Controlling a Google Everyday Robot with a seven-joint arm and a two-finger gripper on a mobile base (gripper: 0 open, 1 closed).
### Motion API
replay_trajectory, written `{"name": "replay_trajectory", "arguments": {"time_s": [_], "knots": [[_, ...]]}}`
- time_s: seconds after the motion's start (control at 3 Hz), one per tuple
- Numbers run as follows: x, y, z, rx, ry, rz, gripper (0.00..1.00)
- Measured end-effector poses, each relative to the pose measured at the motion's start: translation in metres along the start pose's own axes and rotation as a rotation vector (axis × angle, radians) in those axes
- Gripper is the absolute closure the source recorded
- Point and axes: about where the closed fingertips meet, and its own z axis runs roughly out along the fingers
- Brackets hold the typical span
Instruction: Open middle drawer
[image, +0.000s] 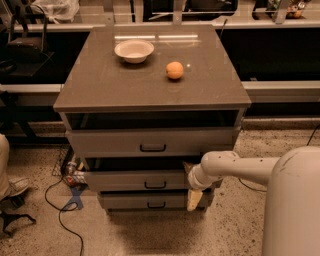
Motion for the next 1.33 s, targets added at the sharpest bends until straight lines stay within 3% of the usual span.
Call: {"name": "replay_trajectory", "arguments": {"time_s": [0.67, 1.0, 1.33], "knots": [[0.000, -0.013, -0.006, 0.034, 0.100, -0.058, 0.00], [0.000, -0.015, -0.001, 0.016, 0.146, -0.060, 0.00], [0.003, -0.013, 0.007, -0.021, 0.176, -0.049, 0.18]]}}
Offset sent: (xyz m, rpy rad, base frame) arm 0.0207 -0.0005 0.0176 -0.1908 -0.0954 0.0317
